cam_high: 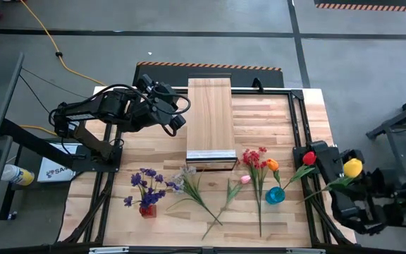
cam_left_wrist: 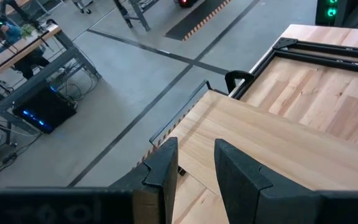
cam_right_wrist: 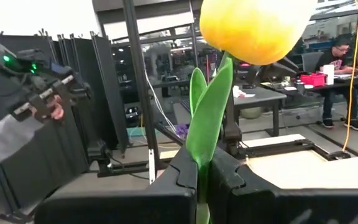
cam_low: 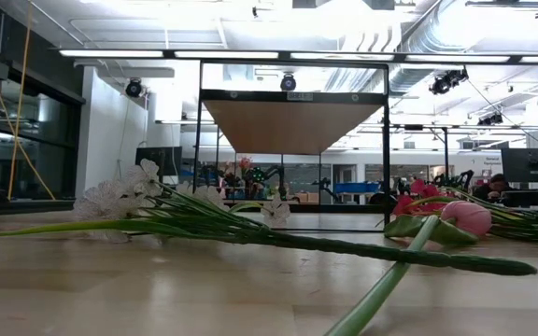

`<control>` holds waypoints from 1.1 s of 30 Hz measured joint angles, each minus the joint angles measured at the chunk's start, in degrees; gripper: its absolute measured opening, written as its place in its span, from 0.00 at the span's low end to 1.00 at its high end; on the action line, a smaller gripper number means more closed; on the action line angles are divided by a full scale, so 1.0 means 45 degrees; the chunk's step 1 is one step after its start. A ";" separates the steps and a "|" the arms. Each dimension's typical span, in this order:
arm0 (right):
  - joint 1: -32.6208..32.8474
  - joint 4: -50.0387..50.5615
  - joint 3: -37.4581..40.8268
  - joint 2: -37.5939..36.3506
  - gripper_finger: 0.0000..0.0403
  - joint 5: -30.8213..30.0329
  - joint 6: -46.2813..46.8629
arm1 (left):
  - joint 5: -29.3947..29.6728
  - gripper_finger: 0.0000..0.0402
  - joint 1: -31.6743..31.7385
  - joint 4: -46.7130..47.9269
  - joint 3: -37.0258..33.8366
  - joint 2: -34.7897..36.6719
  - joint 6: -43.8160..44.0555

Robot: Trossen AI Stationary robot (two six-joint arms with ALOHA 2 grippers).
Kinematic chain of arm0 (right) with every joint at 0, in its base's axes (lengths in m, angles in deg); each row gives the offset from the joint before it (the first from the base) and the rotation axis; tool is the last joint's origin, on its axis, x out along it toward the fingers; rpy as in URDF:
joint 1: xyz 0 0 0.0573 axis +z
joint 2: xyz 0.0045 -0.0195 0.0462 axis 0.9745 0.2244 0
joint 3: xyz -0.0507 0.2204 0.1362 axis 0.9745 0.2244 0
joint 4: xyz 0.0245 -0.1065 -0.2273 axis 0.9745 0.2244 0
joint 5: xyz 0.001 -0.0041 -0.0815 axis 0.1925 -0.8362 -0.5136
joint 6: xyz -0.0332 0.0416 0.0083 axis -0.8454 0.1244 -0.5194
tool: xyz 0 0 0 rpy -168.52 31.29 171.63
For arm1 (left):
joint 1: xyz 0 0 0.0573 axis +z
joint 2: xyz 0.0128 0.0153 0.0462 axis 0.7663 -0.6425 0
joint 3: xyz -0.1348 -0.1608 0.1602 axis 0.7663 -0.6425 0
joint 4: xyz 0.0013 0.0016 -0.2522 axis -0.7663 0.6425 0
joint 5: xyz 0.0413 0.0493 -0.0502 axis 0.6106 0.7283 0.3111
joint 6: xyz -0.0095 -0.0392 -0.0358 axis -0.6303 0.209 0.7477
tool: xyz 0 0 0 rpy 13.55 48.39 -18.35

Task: Pick and place flowers into a vace then onto a shelf
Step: Put the yellow tulip into the blue vase

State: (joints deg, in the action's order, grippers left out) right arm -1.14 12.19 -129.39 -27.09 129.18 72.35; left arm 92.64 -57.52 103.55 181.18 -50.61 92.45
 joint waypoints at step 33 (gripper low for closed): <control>-0.1393 0.5919 -0.0707 -0.0743 0.00 -0.2299 -0.3987 | -0.0588 0.34 -0.0002 0.0005 0.0000 0.0000 -0.0010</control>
State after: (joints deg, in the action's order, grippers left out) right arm -7.41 38.83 -132.57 -30.44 118.84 54.41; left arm 89.99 -57.53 103.57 181.18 -50.61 92.41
